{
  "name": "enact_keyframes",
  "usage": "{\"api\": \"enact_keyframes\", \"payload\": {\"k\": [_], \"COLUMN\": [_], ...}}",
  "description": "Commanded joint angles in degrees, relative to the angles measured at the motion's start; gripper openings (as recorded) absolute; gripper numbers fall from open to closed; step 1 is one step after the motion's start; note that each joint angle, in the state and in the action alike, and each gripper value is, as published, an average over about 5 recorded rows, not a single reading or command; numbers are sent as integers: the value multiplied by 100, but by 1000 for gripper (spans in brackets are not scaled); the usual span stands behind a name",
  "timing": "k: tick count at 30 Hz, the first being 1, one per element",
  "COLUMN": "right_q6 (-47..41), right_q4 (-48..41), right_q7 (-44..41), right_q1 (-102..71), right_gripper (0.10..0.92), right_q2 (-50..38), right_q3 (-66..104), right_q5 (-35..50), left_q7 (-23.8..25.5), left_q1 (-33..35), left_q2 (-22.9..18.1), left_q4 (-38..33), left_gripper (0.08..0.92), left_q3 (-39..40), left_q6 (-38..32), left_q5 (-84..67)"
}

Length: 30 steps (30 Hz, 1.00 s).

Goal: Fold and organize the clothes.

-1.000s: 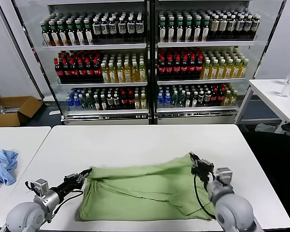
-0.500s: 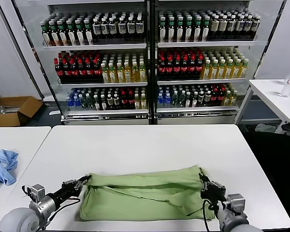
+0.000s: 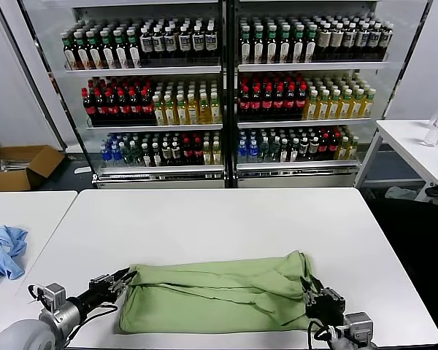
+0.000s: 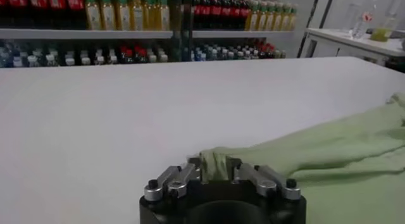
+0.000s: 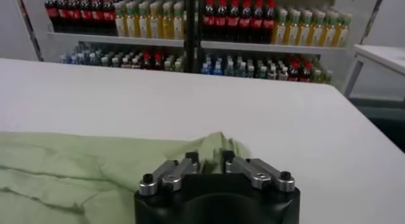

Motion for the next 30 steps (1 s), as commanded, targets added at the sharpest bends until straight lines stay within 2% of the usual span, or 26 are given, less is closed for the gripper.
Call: {"api": "enact_keyframes", "payload": {"k": [1, 3, 6, 13, 17, 20, 30], "right_q6": [102, 154, 201, 242, 287, 329, 345], "right_q4": [119, 124, 106, 80, 51, 38, 33], "right_q7": [19, 17, 6, -44, -70, -83, -87], "right_q1": [-174, -209, -209, -216, -257, -295, -329], "right_gripper": [440, 501, 587, 778, 818, 822, 822], "right_q2": [12, 25, 35, 65, 82, 82, 133], "right_q3": [134, 134, 89, -28, -29, 2, -38], "right_q5": [-192, -232, -311, -462, -526, -561, -610], "left_q7": [-2110, -2889, -3338, -3661, -3722, -3710, -3917], "left_q1": [125, 154, 299, 448, 463, 501, 429], "left_q2": [-467, -725, -980, -1281, -1342, -1352, -1395], "left_q4": [-692, -823, -943, -1084, -1103, -1128, -892], "left_gripper": [399, 459, 546, 745, 808, 776, 488], "left_q3": [34, 230, 454, 867, 977, 1024, 1111], "left_q6": [94, 146, 168, 170, 169, 169, 224], "left_q5": [-280, -473, -466, -148, -36, 81, 103]}}
